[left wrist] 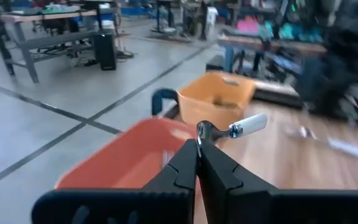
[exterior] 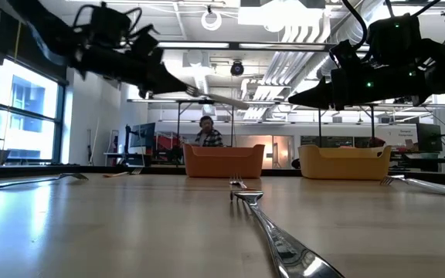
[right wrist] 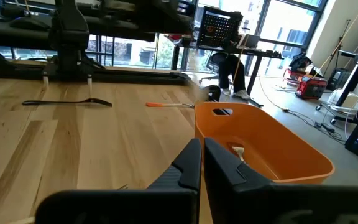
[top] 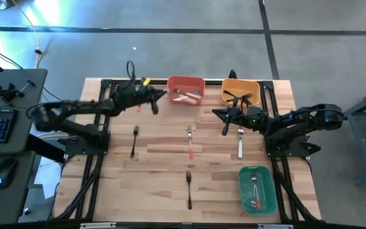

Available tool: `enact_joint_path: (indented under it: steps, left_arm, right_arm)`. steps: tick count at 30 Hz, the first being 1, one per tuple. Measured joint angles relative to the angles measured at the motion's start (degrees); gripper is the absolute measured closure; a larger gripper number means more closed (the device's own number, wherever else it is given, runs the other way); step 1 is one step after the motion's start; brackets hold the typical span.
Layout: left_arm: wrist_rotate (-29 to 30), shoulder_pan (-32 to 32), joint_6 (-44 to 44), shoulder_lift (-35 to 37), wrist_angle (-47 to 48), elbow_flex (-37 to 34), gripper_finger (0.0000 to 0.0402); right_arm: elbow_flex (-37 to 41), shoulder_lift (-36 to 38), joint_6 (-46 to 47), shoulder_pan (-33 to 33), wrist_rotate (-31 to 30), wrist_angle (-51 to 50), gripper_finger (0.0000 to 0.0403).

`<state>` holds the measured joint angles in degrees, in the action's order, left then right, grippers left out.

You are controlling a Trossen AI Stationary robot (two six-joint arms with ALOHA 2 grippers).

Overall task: Sort silverware by color (type)
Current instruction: Put the white fork into the orange bin

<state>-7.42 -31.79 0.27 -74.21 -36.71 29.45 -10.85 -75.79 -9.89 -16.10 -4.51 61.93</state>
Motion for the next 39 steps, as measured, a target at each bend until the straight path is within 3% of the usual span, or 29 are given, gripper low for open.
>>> enact_joint_path:
  steps: [8,15,22,39]
  left_arm:
    - [-0.25,-3.54,-1.28,-15.72,-3.08,12.72,0.0401]
    - [6.75,-4.75,0.15,-23.90,-0.36,17.64,0.0401]
    - [9.85,-6.41,0.08,-27.51,-0.40,17.64,0.0401]
    - [6.60,-6.82,2.02,-28.27,4.01,17.64,0.0399]
  right_arm:
    - [0.00,0.00,-0.11,0.00,0.01,0.00,0.0403]
    - [0.00,0.00,-0.15,-0.01,0.01,-0.02,0.0403]
    - [0.00,0.00,-0.05,-0.01,0.00,-0.02,0.0403]
    - [-0.02,0.00,-0.13,-0.01,0.01,-0.41,0.0403]
